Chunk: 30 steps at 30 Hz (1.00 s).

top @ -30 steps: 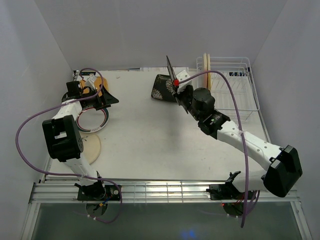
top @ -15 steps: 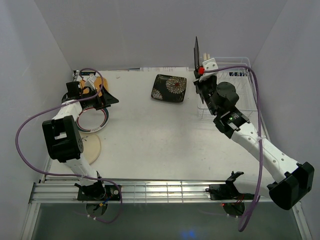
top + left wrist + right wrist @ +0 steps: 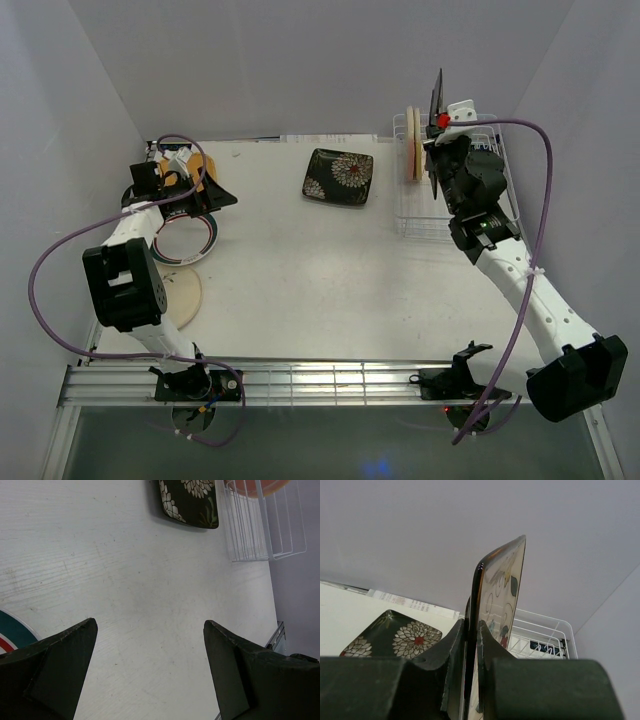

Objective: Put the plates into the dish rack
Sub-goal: Insert the plate into the dish rack.

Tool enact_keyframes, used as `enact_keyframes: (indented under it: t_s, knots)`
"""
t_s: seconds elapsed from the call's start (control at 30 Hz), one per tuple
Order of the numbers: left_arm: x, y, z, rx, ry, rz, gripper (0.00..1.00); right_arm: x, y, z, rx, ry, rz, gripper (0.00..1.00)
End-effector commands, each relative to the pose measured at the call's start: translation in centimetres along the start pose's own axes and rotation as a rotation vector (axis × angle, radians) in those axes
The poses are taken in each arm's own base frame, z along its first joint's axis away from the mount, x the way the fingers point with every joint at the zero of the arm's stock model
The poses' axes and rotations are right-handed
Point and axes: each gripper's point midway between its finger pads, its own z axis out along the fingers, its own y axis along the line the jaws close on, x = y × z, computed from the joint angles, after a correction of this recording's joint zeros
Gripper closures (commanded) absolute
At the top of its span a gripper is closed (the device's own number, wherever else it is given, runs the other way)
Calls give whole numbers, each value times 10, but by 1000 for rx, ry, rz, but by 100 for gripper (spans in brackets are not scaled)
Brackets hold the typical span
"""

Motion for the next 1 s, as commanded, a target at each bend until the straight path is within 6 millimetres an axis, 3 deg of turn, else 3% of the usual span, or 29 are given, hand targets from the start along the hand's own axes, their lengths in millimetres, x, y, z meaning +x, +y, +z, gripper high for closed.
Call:
enact_keyframes:
  t_s: [0.0,0.27,0.63,0.97]
  knots:
    - [-7,-20,-8,34,-28,63,2,-118,-44,-10,79,-367,53,92]
    - [-5,-26,-9,43,-30,79,2,-104,-57,7,66,-377,45,92]
    - [3,-32,-1,56,-5,85,2,-90,-51,31,26,-430,30,92]
    - [10,-39,6,61,15,106,2,-70,-67,56,26,-450,51,92]
